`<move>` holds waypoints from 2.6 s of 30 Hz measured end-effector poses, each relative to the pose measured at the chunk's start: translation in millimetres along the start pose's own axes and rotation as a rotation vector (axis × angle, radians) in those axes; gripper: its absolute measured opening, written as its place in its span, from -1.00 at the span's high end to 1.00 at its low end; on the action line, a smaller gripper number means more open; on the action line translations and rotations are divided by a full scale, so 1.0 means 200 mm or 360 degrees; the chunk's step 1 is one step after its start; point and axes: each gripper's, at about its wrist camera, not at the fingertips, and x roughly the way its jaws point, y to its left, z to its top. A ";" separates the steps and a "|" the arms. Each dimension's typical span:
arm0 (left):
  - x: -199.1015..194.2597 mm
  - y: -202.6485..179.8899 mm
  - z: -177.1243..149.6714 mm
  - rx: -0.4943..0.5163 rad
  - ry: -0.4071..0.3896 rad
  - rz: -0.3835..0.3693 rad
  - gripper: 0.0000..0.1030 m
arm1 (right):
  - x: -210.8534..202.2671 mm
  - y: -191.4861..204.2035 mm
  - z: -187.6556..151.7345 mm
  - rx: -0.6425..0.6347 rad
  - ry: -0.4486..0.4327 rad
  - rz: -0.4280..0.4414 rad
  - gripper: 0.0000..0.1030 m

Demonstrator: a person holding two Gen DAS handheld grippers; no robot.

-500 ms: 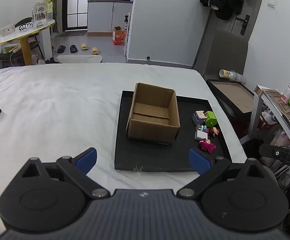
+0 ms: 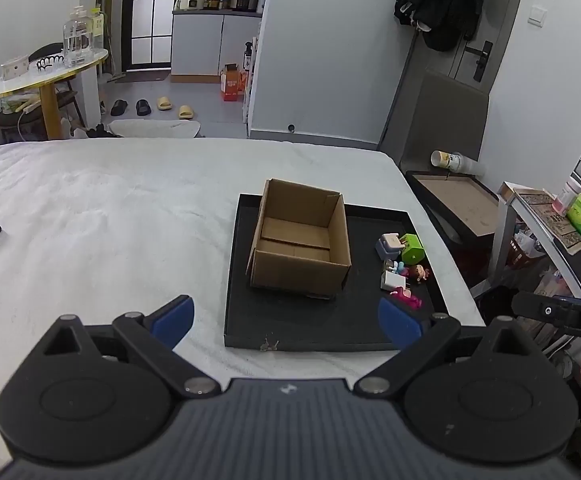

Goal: Organize rigid objects

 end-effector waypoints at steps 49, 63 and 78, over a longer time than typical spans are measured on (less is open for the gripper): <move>-0.03 -0.02 0.01 0.0048 -0.0017 -0.0079 -0.90 | 0.00 0.00 0.02 0.0001 0.0016 -0.0036 -1.00; -0.03 0.01 0.01 0.0024 -0.0020 -0.0067 -0.90 | 0.02 -0.02 0.01 0.0003 0.0019 -0.0049 -1.00; 0.08 0.03 0.04 -0.0029 -0.0002 -0.0178 -0.90 | 0.11 -0.02 0.03 -0.0037 0.0033 -0.0038 -1.00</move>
